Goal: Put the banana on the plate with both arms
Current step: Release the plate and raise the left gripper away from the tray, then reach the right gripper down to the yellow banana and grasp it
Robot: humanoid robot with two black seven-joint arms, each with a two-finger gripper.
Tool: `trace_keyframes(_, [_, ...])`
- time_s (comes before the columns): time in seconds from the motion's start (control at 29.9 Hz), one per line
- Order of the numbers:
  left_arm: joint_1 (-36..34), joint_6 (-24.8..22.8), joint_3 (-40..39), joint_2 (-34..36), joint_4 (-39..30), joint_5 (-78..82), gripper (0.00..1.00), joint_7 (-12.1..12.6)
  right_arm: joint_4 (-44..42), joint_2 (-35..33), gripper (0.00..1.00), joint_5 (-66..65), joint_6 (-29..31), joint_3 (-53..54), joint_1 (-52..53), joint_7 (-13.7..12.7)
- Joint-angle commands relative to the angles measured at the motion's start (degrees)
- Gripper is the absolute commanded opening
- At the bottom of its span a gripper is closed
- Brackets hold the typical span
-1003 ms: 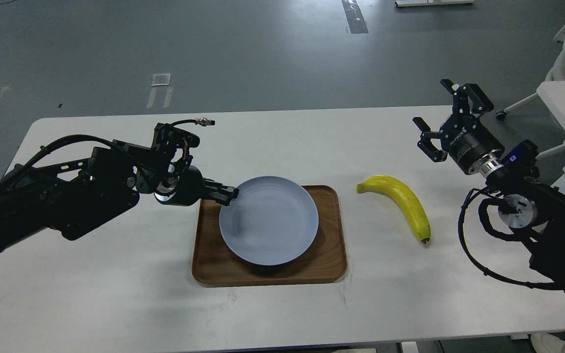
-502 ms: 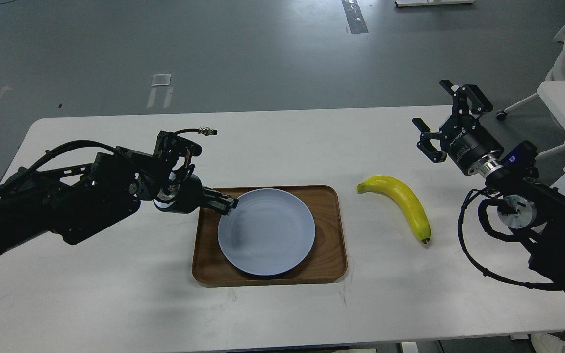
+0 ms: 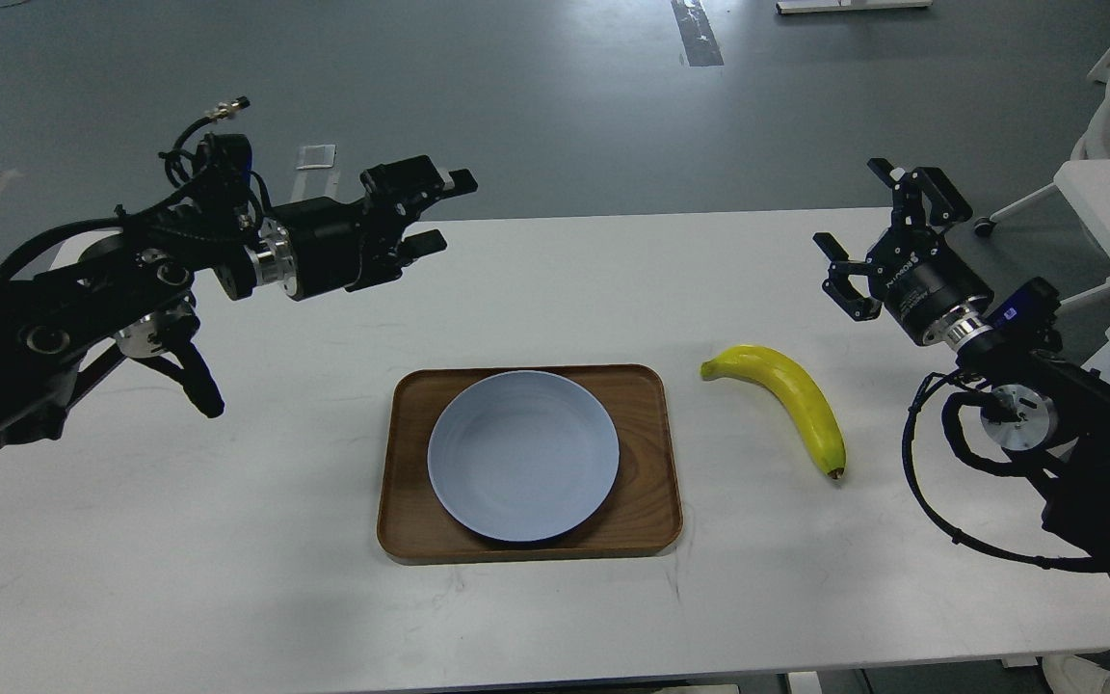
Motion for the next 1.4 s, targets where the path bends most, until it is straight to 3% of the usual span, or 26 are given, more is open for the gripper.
trace_keyframes(0.0, [3.89,2.12,-2.07,1.77,1.43,-7.85,0.98,-6.54,-0.01,0.01,1.00,0.00,0.00,0.00,0.07,0.00])
trace_keyframes(0.03, [5.22,2.12,-2.95,1.87,1.96,-8.75,0.98,-7.49,-0.01,0.01,1.00,0.00,0.00,0.00,-0.01,0.00])
trace_keyframes(0.23, [16.65,-0.25,-17.45,1.60,5.12,-13.68,0.98,-7.49,0.78,-0.26,1.00,-0.09,0.00,-2.28,-0.01,0.00])
trace_keyframes(0.3, [19.46,-3.23,-20.70,1.34,5.74,-13.68,0.98,-6.48,3.05,-1.66,1.00,-0.17,0.00,-3.34,-0.01,0.00])
trace_keyframes(0.5, [20.17,-4.82,-21.33,1.07,5.74,-13.77,0.98,-5.86,8.77,-7.01,1.00,-2.89,0.00,-6.50,3.93,0.00])
trace_keyframes(0.74, [19.73,-4.91,-21.41,0.37,5.74,-13.77,0.98,-5.33,12.29,-13.44,1.00,-17.27,0.00,-21.32,18.33,0.00])
trace_keyframes(1.04, [19.56,-5.40,-21.41,0.90,5.65,-13.77,0.98,-5.16,14.14,-12.04,1.00,-47.34,0.00,-40.14,32.84,0.00])
trace_keyframes(1.37, [19.47,-5.40,-21.41,0.81,5.65,-13.68,0.98,-5.07,12.30,-6.06,1.00,-61.96,0.00,-55.45,36.37,0.00])
